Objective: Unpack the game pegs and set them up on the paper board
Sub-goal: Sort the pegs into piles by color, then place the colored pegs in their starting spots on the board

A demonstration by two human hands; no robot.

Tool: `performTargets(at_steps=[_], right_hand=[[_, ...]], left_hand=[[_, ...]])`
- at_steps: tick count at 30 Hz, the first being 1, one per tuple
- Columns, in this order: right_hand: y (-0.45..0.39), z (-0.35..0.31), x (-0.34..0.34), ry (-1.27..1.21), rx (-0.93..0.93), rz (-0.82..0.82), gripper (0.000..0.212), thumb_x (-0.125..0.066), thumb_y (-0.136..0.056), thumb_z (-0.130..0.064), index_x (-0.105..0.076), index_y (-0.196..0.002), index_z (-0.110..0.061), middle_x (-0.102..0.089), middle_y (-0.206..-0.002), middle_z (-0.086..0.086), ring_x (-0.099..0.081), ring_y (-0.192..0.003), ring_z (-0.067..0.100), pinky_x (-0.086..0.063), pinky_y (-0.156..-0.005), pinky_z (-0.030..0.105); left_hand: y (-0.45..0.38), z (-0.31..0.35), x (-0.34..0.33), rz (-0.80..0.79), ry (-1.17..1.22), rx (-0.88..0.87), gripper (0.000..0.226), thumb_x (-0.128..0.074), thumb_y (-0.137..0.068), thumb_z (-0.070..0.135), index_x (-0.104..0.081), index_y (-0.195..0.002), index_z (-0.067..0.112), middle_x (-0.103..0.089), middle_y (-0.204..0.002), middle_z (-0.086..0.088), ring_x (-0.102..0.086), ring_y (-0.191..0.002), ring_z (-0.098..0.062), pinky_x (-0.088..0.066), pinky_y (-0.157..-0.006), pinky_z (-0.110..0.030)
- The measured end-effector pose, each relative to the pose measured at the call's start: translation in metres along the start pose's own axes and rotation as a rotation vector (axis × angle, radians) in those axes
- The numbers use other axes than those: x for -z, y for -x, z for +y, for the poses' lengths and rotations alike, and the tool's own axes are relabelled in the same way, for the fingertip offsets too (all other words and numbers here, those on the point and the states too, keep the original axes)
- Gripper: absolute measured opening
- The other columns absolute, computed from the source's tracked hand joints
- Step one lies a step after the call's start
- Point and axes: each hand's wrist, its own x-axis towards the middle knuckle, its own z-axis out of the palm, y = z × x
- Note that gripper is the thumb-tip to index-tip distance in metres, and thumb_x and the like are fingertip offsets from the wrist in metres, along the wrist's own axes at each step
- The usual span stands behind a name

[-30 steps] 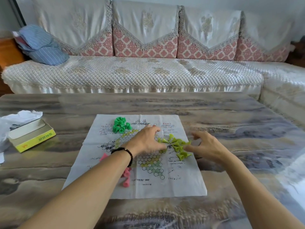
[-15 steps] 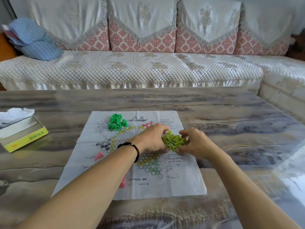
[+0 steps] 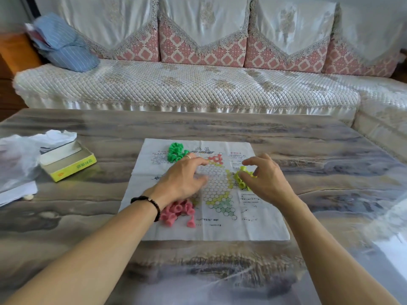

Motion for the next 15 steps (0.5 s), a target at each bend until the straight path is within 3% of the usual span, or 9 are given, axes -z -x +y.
performTargets(at_steps=[6, 9, 11, 15], right_hand=[[0.016, -0.060, -0.041, -0.033, 0.100, -0.025, 0.028, -0.060, -0.090, -0.028, -0.066, -0.114, -0.016, -0.054, -0.104, -0.008, -0.056, -0.076, 0.006, -0.038, -0.065, 0.017], [0.023, -0.080, -0.060, -0.045, 0.140, -0.104, 0.026, -0.059, -0.091, -0.027, -0.067, -0.112, -0.016, -0.060, -0.100, -0.007, -0.057, -0.077, 0.006, -0.045, -0.071, 0.022], [0.023, -0.091, -0.067, -0.039, 0.147, -0.144, 0.024, -0.057, -0.092, -0.024, -0.068, -0.110, -0.015, -0.066, -0.099, -0.004, -0.059, -0.078, 0.007, -0.047, -0.073, 0.023], [0.021, -0.102, -0.076, -0.012, 0.146, -0.207, 0.021, -0.054, -0.092, -0.020, -0.071, -0.105, -0.014, -0.069, -0.096, -0.006, -0.061, -0.081, 0.006, -0.039, -0.064, 0.007]], left_hand=[[0.067, -0.056, 0.020, 0.199, -0.056, 0.088, 0.043, -0.052, -0.096, 0.033, -0.055, -0.134, 0.013, -0.054, -0.132, -0.005, -0.049, -0.121, -0.022, -0.039, -0.097, -0.032], [0.093, -0.084, 0.022, 0.179, -0.107, 0.140, 0.066, -0.034, -0.086, 0.050, -0.056, -0.134, 0.010, -0.056, -0.134, -0.007, -0.049, -0.126, -0.027, -0.037, -0.105, -0.041], [0.103, -0.100, 0.022, 0.150, -0.177, 0.175, 0.072, -0.028, -0.083, 0.053, -0.053, -0.136, 0.011, -0.052, -0.141, -0.006, -0.038, -0.137, -0.027, -0.025, -0.112, -0.045], [0.108, -0.113, 0.024, 0.113, -0.245, 0.165, 0.083, -0.016, -0.079, 0.063, -0.046, -0.141, 0.016, -0.041, -0.151, -0.001, -0.024, -0.145, -0.022, -0.013, -0.116, -0.046]])
